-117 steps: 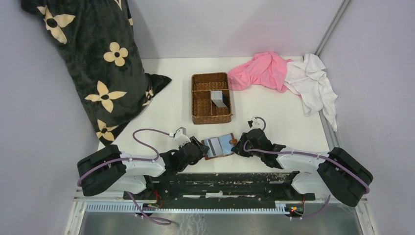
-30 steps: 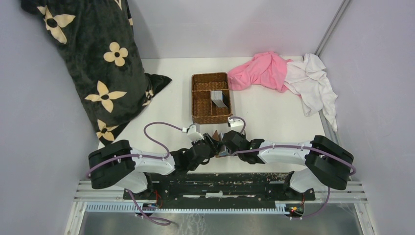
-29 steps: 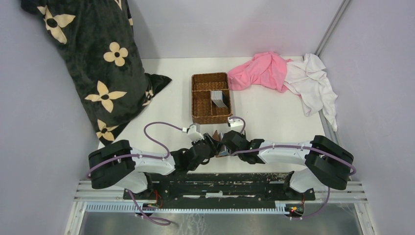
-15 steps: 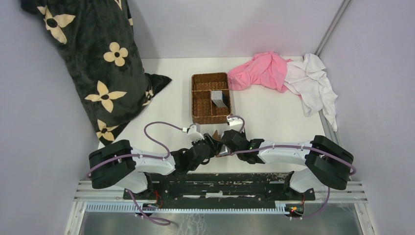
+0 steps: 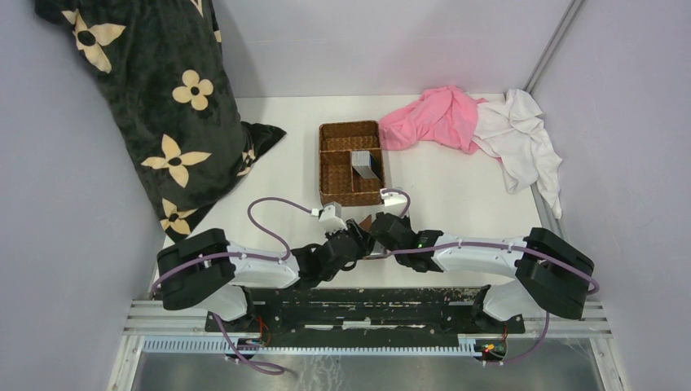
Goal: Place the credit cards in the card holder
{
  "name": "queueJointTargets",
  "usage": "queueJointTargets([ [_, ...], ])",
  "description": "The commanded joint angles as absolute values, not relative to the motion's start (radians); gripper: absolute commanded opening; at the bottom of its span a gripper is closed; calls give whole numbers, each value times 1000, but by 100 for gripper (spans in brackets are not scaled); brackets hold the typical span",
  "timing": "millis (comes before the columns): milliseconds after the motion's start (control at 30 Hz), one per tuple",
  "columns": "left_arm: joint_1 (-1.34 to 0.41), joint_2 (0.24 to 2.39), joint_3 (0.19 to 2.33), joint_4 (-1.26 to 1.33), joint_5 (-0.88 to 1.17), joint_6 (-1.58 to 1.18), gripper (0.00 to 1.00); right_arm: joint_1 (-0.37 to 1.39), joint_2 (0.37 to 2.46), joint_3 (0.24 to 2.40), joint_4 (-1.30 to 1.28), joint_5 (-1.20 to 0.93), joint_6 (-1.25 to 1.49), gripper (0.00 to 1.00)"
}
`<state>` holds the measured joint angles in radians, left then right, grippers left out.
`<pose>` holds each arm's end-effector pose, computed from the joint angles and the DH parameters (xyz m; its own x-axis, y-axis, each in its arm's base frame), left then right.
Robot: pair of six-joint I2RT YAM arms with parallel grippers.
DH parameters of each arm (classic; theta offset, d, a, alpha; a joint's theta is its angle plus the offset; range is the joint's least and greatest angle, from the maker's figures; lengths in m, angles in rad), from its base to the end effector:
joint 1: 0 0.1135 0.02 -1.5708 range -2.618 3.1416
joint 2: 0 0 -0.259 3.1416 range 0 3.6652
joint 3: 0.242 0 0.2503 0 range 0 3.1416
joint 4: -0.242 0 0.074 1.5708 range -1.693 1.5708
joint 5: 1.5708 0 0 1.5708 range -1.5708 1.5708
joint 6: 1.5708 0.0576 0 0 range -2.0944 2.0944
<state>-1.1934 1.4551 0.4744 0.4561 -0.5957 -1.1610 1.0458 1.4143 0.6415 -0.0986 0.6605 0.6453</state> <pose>0.1334 -0.2488 0.1413 -0.6152 -0.5083 -0.6026 0.0660 0.7285 -0.6819 0.1671 0.2180 0.1512 -0.5983 -0.0854 -0.7967 -0.1571 0.9875 0.0121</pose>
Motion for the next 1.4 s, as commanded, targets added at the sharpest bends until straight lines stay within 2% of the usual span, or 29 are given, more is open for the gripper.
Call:
queueJointTargets([
  [0,-1197,1497,543,466,-588,-1084,50,1052,1368,662,-79,703,642,44],
  [433,-1198,1527,536,495,-542,-1104,52,1051,1356,634,-79,692,663,44],
  [633,-1198,1514,513,495,-557,-1124,52,1050,1345,638,-67,617,659,58],
  [733,-1197,1505,500,500,-564,-1130,52,1051,1349,641,-72,603,669,61],
  [1200,-1197,1515,505,518,-555,-1125,52,1051,1435,655,-59,567,704,59],
  [1367,-1197,1523,507,520,-549,-1127,52,1052,1427,667,-100,588,711,55],
])
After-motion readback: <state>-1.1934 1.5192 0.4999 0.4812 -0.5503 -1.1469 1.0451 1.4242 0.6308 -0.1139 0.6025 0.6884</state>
